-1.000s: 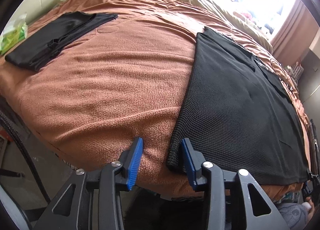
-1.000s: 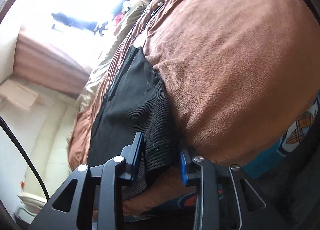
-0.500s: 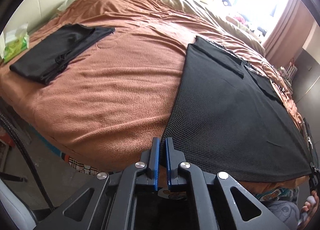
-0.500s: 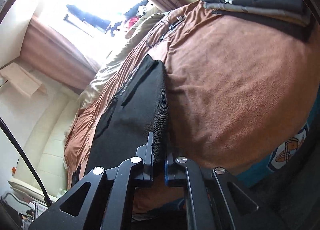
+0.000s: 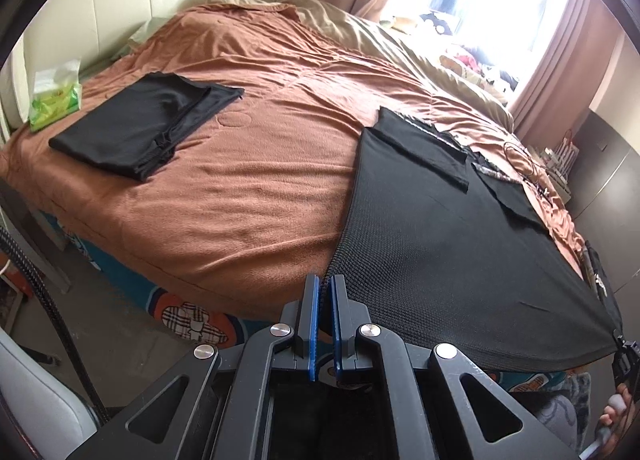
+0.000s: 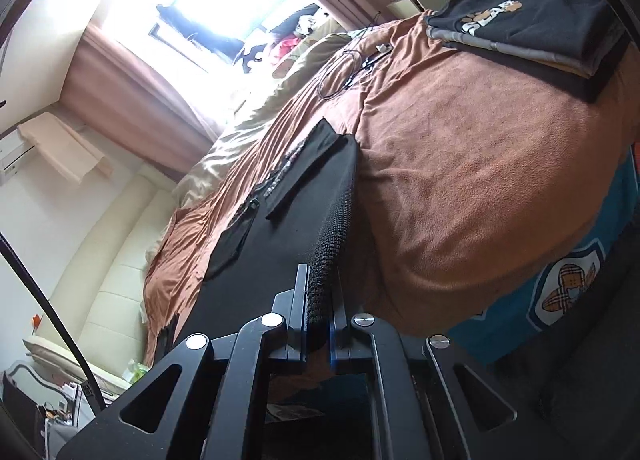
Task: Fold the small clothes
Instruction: 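Close both grippers on the shirt hem, then lift the hem with both grippers and carry it toward the collar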
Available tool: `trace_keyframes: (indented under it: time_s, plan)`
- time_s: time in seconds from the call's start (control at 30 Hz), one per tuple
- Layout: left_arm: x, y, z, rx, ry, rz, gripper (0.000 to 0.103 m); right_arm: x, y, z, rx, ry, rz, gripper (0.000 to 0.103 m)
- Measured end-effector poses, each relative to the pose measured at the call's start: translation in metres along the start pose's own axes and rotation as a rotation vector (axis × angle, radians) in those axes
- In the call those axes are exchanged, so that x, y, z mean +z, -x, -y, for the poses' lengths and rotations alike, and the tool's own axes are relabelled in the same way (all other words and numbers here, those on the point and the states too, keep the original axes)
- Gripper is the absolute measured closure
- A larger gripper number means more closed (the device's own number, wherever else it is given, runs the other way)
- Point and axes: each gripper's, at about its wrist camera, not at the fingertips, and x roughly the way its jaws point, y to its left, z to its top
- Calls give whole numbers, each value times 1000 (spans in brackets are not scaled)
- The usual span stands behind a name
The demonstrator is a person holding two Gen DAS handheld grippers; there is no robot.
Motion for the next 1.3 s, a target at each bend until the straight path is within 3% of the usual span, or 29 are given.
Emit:
trace_keyframes:
  time_s: [0.63, 1.1, 1.3]
  plan:
    - [-17, 70, -33, -61, 45, 78, 97, -14, 50, -28, 51, 79, 38, 100]
    - [-31, 128, -51, -162, 79, 141, 97, -26, 95, -28, 59, 75, 53, 100]
    - [-42, 154, -53, -203, 125, 210, 97, -35, 118, -22, 138, 28, 89, 100]
